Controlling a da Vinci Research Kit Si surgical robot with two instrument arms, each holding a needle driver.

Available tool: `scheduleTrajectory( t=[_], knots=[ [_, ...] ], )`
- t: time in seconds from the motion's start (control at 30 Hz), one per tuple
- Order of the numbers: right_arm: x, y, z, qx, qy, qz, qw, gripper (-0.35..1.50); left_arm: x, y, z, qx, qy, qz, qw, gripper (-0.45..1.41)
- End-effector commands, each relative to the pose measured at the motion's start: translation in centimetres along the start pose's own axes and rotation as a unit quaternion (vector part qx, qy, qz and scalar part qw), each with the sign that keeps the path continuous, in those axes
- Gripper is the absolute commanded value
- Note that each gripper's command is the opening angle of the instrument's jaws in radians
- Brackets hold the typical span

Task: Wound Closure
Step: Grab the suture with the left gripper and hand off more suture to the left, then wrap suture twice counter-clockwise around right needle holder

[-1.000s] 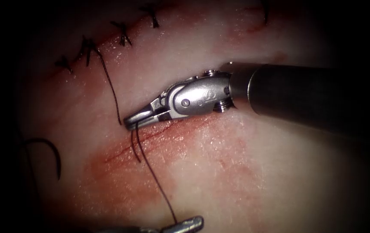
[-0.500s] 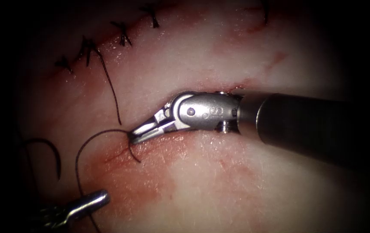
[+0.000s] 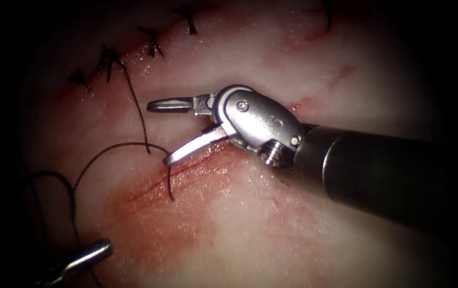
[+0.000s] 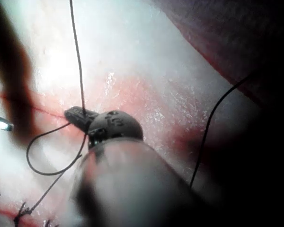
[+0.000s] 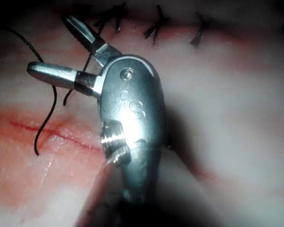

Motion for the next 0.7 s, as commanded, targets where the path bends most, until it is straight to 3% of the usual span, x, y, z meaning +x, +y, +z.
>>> scheduleTrajectory(
  t=[0.03, 0.07, 0.47, 0.6, 0.7],
  knots=[
    [-0.08, 0.12, 0.12, 0.006, 0.009, -0.005, 1.0, 0.1, -0.04, 0.01, 0.07, 0.0, 0.0, 0.003, 1.0, -0.45],
    [-0.12, 0.16, 0.14, 0.006, 0.009, -0.006, 1.0, -0.35, -0.05, 0.0, 0.07, 0.0, -0.001, 0.006, 1.0, -0.45],
    [-0.74, 0.56, 0.37, 0.001, 0.005, -0.028, 1.0, -0.35, -0.06, -0.01, 0.07, -0.009, -0.003, 0.04, 0.999, -0.45],
    [-0.9, 0.54, 0.48, 0.014, 0.009, -0.034, 0.999, -0.35, -0.07, -0.04, 0.07, -0.011, -0.002, 0.039, 0.999, -0.45],
    [-0.96, 0.33, 0.6, 0.036, 0.015, -0.031, 0.999, -0.35, -0.16, -0.15, 0.1, -0.013, 0.008, 0.015, 1.0, -0.45]
  ],
)
